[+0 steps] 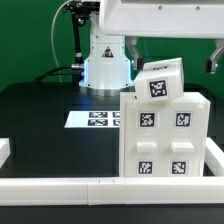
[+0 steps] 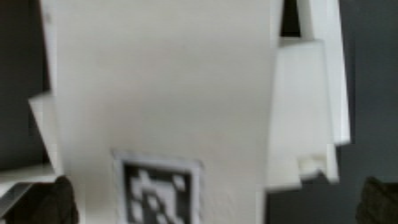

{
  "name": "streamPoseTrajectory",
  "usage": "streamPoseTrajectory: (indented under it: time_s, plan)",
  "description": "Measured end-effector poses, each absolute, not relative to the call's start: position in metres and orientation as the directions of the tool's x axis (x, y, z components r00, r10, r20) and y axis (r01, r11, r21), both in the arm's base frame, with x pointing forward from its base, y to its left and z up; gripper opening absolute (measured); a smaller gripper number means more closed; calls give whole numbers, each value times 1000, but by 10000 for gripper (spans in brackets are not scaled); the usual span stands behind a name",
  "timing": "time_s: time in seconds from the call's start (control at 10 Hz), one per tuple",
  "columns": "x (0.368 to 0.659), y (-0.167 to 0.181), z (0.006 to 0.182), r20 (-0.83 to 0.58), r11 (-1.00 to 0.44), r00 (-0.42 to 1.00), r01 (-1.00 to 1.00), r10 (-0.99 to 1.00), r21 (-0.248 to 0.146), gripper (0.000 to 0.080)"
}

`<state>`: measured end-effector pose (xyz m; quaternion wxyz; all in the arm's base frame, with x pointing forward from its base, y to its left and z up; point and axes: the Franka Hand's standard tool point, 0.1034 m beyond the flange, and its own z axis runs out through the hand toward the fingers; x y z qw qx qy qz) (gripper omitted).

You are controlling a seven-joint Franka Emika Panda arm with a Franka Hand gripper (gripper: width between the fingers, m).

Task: Assemble cabinet

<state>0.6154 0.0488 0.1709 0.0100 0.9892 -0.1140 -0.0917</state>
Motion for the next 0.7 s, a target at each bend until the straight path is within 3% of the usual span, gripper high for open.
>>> streamPoseTrajectory:
  time_s: [0.3,0.7]
  plan:
    - [622,39,187,-146,-972,962,-232,-233,27,797]
    - [621,44,169,-84,-969,966,-245,-246,20,797]
